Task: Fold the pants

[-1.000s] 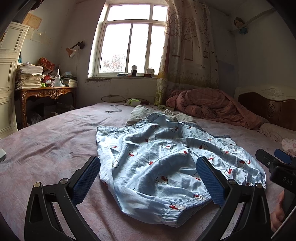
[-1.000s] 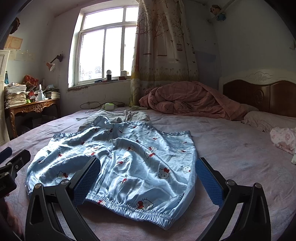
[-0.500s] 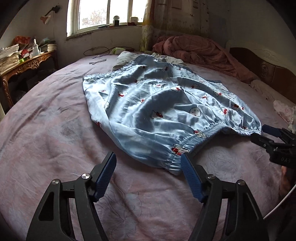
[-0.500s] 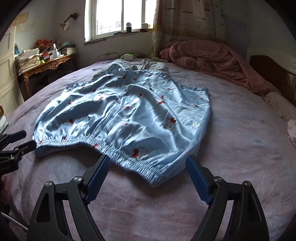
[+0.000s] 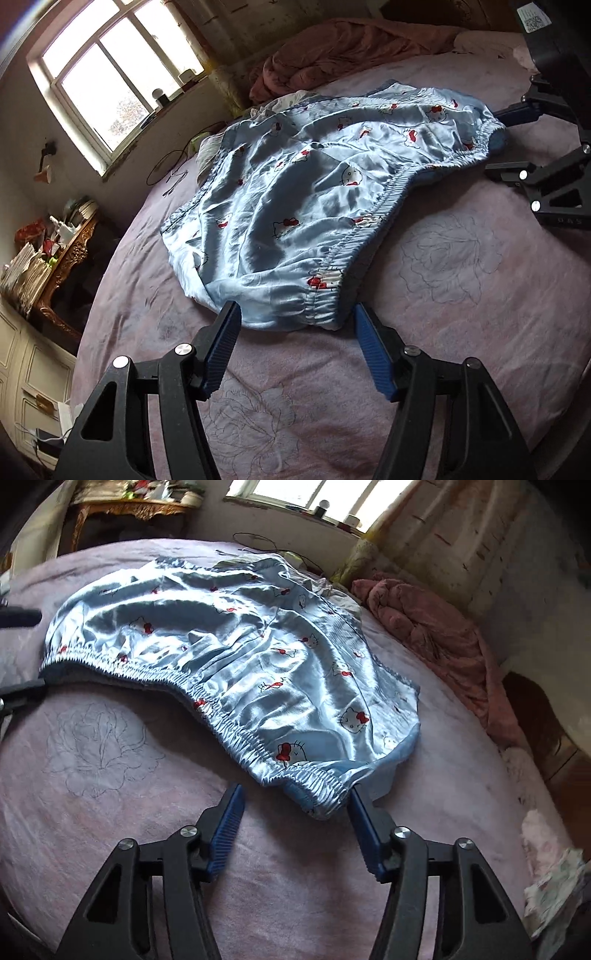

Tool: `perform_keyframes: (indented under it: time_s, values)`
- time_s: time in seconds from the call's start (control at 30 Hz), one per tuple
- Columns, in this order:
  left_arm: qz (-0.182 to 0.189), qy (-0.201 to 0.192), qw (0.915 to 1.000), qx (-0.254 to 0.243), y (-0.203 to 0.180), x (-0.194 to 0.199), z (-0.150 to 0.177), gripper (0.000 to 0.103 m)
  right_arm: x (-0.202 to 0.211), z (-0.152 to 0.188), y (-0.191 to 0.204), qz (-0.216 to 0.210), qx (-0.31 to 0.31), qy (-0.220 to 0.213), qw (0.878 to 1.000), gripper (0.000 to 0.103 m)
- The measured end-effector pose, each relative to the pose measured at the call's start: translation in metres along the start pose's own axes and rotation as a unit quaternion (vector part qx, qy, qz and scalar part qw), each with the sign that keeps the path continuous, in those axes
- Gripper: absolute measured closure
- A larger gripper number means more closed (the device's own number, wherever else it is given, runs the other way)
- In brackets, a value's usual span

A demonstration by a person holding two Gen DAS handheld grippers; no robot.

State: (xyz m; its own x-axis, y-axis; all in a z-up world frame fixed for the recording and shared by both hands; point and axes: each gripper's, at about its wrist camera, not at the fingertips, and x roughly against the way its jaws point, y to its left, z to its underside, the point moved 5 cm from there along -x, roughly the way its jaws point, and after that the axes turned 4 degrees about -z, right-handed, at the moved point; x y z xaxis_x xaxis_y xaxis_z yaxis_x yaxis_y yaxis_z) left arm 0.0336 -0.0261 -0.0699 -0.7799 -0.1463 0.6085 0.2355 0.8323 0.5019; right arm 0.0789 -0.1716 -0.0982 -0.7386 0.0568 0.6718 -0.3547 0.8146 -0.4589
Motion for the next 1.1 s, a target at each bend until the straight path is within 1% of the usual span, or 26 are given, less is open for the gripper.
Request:
perform_keyframes:
  time_s: [0.03,0.07,0.1,0.13,0.23,0.27,0.3,0.33,0.37,0.4,0.47,0.53,0.6,0.63,0.7,0.77,0.8,0.87,0.9,0.97,1.0,1.1]
  values:
    - [0.008,0.001,1.0,0.002,-0.001,-0.004,-0.003,0.053,-0.002,-0.001,0.001,-0.003,0.009,-0.001,1.0,0.05]
    - [0.019,0.009,0.9998,0.005,-0.002,-0.01,-0.006,0.071,-0.004,-0.003,0.001,-0.005,0.015,-0.001,1.0,0.051]
    - [0.031,0.014,0.9993,0.013,-0.002,-0.014,-0.009,0.074,-0.005,-0.004,0.001,-0.002,0.019,-0.001,1.0,0.051]
    - [0.033,0.012,0.9992,0.018,-0.002,-0.016,-0.012,0.074,-0.004,-0.006,0.001,0.004,0.024,-0.004,1.0,0.051]
    - [0.008,0.001,0.9999,0.01,-0.003,-0.019,-0.015,0.074,0.004,-0.005,-0.001,0.044,0.034,-0.013,0.998,0.05]
    - [0.006,-0.005,0.9999,0.007,-0.003,-0.019,-0.015,0.074,0.006,-0.003,0.0,0.057,0.044,-0.015,0.997,0.05]
    - [0.006,-0.009,0.9999,0.004,-0.004,-0.019,-0.015,0.078,0.007,-0.001,0.003,0.065,0.06,-0.018,0.996,0.05]
    - [0.012,-0.012,0.9998,0.0,-0.007,-0.019,-0.014,0.084,0.007,0.0,0.008,0.072,0.077,-0.022,0.994,0.051]
    - [0.023,-0.013,0.9996,-0.002,-0.01,-0.02,-0.013,0.099,0.006,0.0,0.011,0.08,0.092,-0.025,0.992,0.051]
    - [0.024,-0.013,0.9996,-0.003,-0.011,-0.02,-0.014,0.099,0.006,-0.001,0.015,0.088,0.104,-0.027,0.99,0.051]
    - [0.012,-0.021,0.9997,-0.009,-0.013,-0.017,-0.014,0.099,0.007,-0.005,0.021,0.098,0.123,-0.028,0.987,0.051]
    - [0.011,-0.023,0.9997,-0.005,-0.013,-0.014,-0.012,0.099,0.006,-0.007,0.023,0.111,0.134,-0.021,0.985,0.051]
    - [0.011,-0.022,0.9997,0.007,-0.009,-0.012,-0.01,0.099,0.011,-0.007,0.022,0.139,0.136,-0.02,0.981,0.05]
    - [0.013,-0.021,0.9996,0.014,-0.007,-0.012,-0.009,0.099,0.014,-0.007,0.023,0.145,0.137,-0.022,0.98,0.046]
    - [0.023,-0.02,0.9992,0.026,-0.003,-0.012,-0.008,0.099,0.01,-0.007,0.026,0.138,0.145,-0.015,0.98,0.046]
    - [0.031,-0.021,0.9989,0.029,-0.002,-0.012,-0.007,0.099,0.003,-0.007,0.028,0.111,0.145,-0.004,0.983,0.059]
    - [0.031,-0.022,0.9989,0.028,-0.003,-0.011,-0.007,0.099,-0.001,-0.007,0.029,0.098,0.142,0.001,0.985,0.068]
    - [0.031,-0.024,0.9988,0.032,-0.002,-0.008,-0.006,0.099,-0.006,-0.006,0.031,0.086,0.141,0.012,0.986,0.08]
    - [0.034,-0.025,0.9985,0.036,-0.002,-0.006,-0.005,0.099,-0.006,-0.004,0.031,0.083,0.139,0.017,0.987,0.092]
    - [0.042,-0.025,0.9975,0.051,0.001,-0.001,-0.002,0.099,-0.002,0.001,0.03,0.083,0.123,0.016,0.989,0.096]
    - [0.048,-0.024,0.9968,0.06,0.003,0.002,0.0,0.099,0.001,0.005,0.028,0.076,0.109,0.015,0.991,0.098]
    - [0.069,-0.019,0.9934,0.089,0.004,0.016,0.01,0.099,0.014,0.018,0.019,0.043,0.053,0.01,0.998,0.099]
